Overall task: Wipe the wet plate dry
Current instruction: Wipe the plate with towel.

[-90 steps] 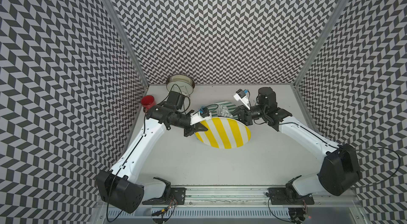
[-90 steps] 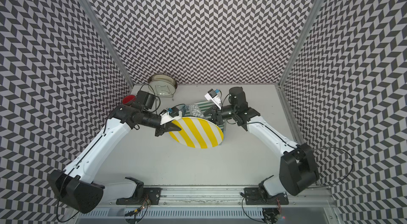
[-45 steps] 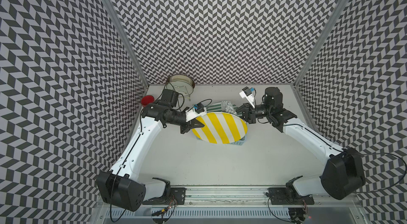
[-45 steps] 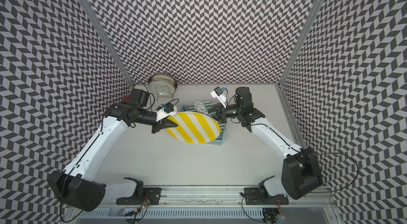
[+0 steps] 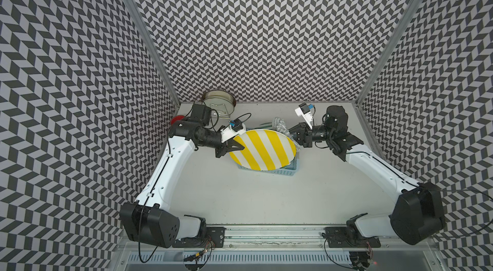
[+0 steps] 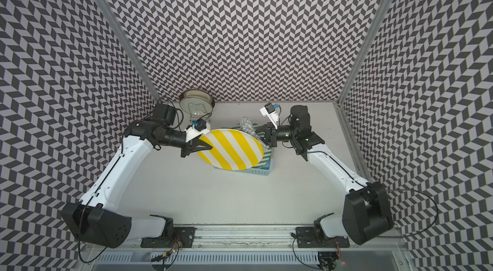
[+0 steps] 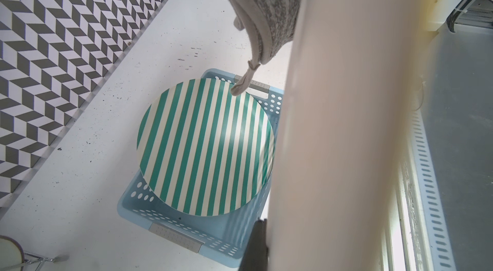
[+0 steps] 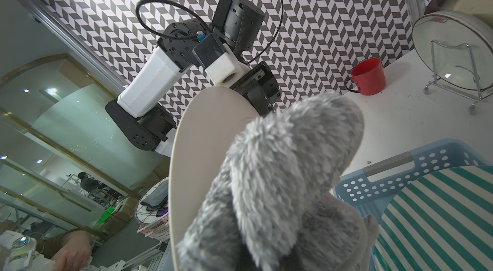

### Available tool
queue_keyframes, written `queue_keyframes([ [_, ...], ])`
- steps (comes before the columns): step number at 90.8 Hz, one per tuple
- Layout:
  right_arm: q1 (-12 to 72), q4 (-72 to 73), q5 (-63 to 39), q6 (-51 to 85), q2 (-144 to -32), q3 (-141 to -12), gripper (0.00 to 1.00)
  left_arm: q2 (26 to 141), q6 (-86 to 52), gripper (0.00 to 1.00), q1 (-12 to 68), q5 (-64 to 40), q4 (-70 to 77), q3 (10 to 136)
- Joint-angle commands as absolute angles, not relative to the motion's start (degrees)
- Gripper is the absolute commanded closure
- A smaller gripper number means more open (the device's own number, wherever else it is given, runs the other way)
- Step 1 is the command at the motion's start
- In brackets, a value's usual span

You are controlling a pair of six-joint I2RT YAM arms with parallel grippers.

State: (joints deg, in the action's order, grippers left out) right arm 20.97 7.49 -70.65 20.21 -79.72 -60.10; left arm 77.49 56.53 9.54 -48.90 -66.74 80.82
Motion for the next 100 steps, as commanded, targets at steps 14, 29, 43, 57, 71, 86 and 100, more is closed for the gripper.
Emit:
queue_keyframes([
  [14,21.80,8.03,-75.04,20.27,-77.08,-58.87,1.00,78.92,50.89,1.00,5.76,-52.29,-63.63,85.85],
  [29,21.80,7.84,-74.77,19.96,-77.69,-58.50,1.00,79.31,49.53,1.00,4.74,-55.23,-63.77,87.32],
  [43,21.77,7.78,-74.56,19.74,-77.96,-58.38,1.00,79.82,46.68,1.00,4.65,-57.30,-62.99,87.40],
  [57,21.82,8.42,-73.72,19.51,-77.23,-57.93,1.00,80.11,42.30,1.00,4.47,-58.58,-60.17,86.31],
  [71,21.80,9.06,-73.08,19.55,-76.70,-56.95,1.00,79.42,34.90,1.00,3.98,-63.09,-54.85,84.08],
  [86,21.71,10.11,-71.78,19.65,-75.10,-56.44,1.00,78.45,27.13,1.00,3.95,-62.90,-47.58,81.29],
  [100,21.62,12.64,-68.91,20.79,-73.12,-55.54,1.00,78.31,18.30,1.00,3.95,-62.44,-40.77,78.49],
])
